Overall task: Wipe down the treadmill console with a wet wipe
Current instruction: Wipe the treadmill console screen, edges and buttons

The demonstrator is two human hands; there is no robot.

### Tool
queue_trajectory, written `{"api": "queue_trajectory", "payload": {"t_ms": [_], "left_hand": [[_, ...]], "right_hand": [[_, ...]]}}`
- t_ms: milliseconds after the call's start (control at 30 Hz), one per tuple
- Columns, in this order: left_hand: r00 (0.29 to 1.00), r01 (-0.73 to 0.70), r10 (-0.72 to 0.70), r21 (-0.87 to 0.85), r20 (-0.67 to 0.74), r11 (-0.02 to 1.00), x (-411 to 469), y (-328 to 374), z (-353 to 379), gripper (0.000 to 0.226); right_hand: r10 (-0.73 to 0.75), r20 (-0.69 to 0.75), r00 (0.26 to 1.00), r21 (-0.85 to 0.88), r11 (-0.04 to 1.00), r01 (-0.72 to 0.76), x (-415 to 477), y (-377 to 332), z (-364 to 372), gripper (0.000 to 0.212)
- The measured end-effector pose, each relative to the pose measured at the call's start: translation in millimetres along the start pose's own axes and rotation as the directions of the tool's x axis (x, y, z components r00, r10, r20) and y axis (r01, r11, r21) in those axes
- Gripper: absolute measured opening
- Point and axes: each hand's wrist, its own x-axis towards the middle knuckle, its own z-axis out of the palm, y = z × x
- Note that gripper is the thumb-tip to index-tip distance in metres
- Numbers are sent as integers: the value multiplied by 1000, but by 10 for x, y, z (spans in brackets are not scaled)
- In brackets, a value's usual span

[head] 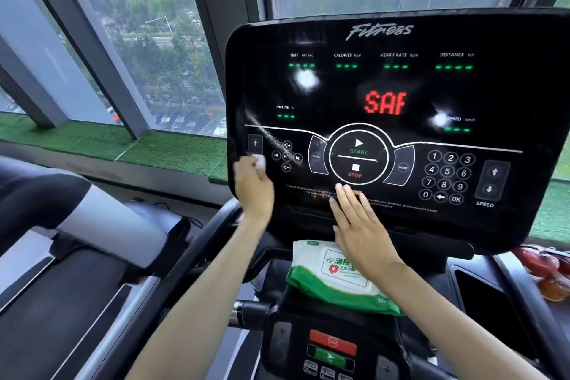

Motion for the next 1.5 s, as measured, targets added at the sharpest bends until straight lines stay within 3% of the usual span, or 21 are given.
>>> {"api": "queue_trajectory", "payload": {"t_ms": [133,233,333,433,500,600,667,700,733,800,867,967,1000,1033,1133,1167,1267,1333,1400,1433,1500], "left_hand": [[827,-485,469,-27,310,874,-468,137,178,12],[981,-187,188,-32,47,982,-178,87,66,14],[994,94,-98,-65,-56,993,-226,159,123,15],[873,-437,435,-43,219,898,-715,376,364,12],[765,-578,578,-92,284,811,-715,373,385,12],[959,-279,282,-131,9,951,-275,465,279,16],[992,-54,33,-169,-126,984,-105,546,269,14],[991,-100,84,-153,-104,983,-129,613,301,14],[967,-254,251,-117,-36,960,-219,670,360,15],[748,-630,635,-95,193,771,-475,660,443,16],[603,-765,757,-87,252,638,-424,584,449,17],[915,-402,404,-146,-22,904,-181,638,366,13],[932,-362,361,-150,-36,920,-182,667,365,13],[879,-471,476,-109,23,875,-226,684,386,13],[491,-829,815,-122,307,545,-343,573,414,19],[535,-799,789,-123,303,589,-267,574,388,16],[902,-420,430,-150,40,895,-138,647,319,13],[778,-605,615,-109,129,789,-289,654,356,14],[408,-859,822,-139,397,493,-464,535,417,23],[323,-888,826,-154,462,434,-429,509,391,24],[509,-799,773,-125,380,588,-261,620,338,16]], "right_hand": [[7,-15,1000,33,999,-6,10,-16,-18,56],[54,-36,998,73,996,-51,-52,15,-59,55],[121,-48,992,90,989,-116,-152,86,-88,55],[176,-56,983,96,981,-170,-230,196,-90,55],[209,-63,976,107,973,-202,-260,269,-106,55],[259,-75,963,124,961,-248,-314,352,-128,54],[268,-72,961,115,959,-259,-355,368,-113,54],[266,-65,962,105,960,-259,-378,366,-98,54],[263,-56,963,95,962,-258,-399,366,-81,55],[259,-53,964,75,964,-255,-424,374,-59,55],[252,-58,966,72,966,-248,-429,386,-60,56],[245,-54,968,67,968,-241,-431,390,-63,57],[245,-50,968,63,968,-242,-426,386,-60,57],[247,-45,968,60,968,-244,-426,383,-55,57],[248,-47,968,50,968,-246,-431,383,-50,57],[246,-49,968,48,969,-244,-432,383,-52,57],[244,-46,969,35,969,-243,-438,374,-56,58],[243,-39,969,27,970,-242,-438,371,-53,59],[243,-39,969,32,970,-242,-438,379,-50,59],[243,-42,969,35,970,-242,-438,383,-45,59],[239,-45,970,40,971,-238,-441,381,-43,59]]}}
